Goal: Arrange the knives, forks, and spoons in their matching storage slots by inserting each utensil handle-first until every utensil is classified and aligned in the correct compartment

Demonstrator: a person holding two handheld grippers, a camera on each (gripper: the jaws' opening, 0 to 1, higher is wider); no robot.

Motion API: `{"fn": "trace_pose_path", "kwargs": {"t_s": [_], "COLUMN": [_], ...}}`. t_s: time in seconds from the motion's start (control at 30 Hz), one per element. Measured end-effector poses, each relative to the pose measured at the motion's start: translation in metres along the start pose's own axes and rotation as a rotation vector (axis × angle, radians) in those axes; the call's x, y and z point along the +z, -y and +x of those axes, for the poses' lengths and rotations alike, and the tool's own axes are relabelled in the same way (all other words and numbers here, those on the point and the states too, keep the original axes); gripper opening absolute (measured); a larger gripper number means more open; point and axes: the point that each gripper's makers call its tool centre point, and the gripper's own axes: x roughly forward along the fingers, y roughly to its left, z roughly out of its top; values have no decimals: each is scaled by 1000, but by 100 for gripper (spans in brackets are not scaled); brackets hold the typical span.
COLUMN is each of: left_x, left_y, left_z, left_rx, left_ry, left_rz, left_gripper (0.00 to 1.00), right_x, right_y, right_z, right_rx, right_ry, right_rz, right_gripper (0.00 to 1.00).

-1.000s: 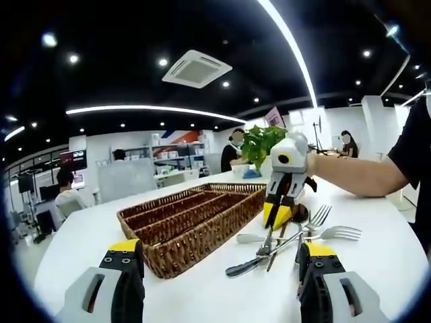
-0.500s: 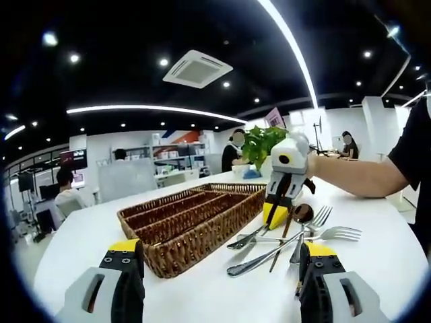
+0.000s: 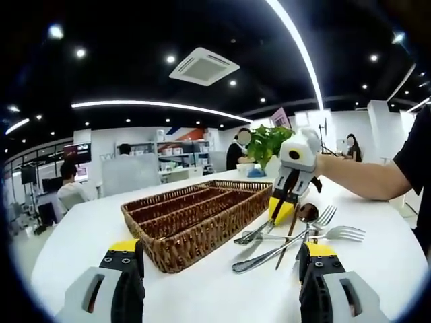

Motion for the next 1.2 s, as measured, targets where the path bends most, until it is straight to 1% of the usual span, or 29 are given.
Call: {"fn": "trace_pose_path", "kwargs": {"t_s": [0.13, 0.2, 0.27, 0.33, 0.37, 0.43, 0.57, 0.63, 0.67, 0.73, 0.87, 0.9, 0.97, 1.07, 1.2], "left_x": [0, 2, 3, 5, 5, 4, -2, -2, -2, -1, -1, -1, 0, 0, 0], "left_y": [-2, -2, -2, -3, -2, -1, 0, 1, 1, 1, 1, 1, 1, 0, 0], "left_z": [0, -1, -2, -2, -3, -3, 0, 0, 0, 0, -1, -1, 0, 0, 0], "left_rx": [5, 8, 9, 12, 10, 5, 2, -2, -2, -2, 2, 1, 1, 3, 6], "left_ry": [3, 7, 13, 17, 19, 17, -3, -3, -2, 1, 2, 3, 5, 6, 9], "left_rz": [-4, -4, -8, -8, -11, -18, -9, -11, -13, -16, -17, -18, -21, -23, -19], "left_gripper": [100, 100, 100, 100, 100, 100, 100, 100, 100, 100, 100, 100, 100, 100, 100], "right_x": [3, 4, 8, 9, 11, 13, 23, 32, 31, 32, 41, 49, 58, 67, 80], "right_y": [2, 8, 9, 5, 5, 4, 8, 18, 17, 20, 21, 19, 18, 18, 20], "right_z": [-6, -11, -15, -19, -20, -23, -28, -29, -28, -29, -34, -37, -41, -47, -54], "right_rx": [-26, -47, -44, -32, -42, -43, -80, -148, -138, -155, -161, -163, -168, -179, -200], "right_ry": [-18, -30, -28, -40, -45, -45, -30, -1, -11, -26, -13, -4, -2, -1, 19], "right_rz": [-14, -26, -29, -39, -45, -45, -55, -52, -50, -74, -81, -95, -115, -140, -161], "right_gripper": [0, 0, 0, 0, 0, 0, 1, 1, 1, 1, 1, 1, 1, 1, 1]}}
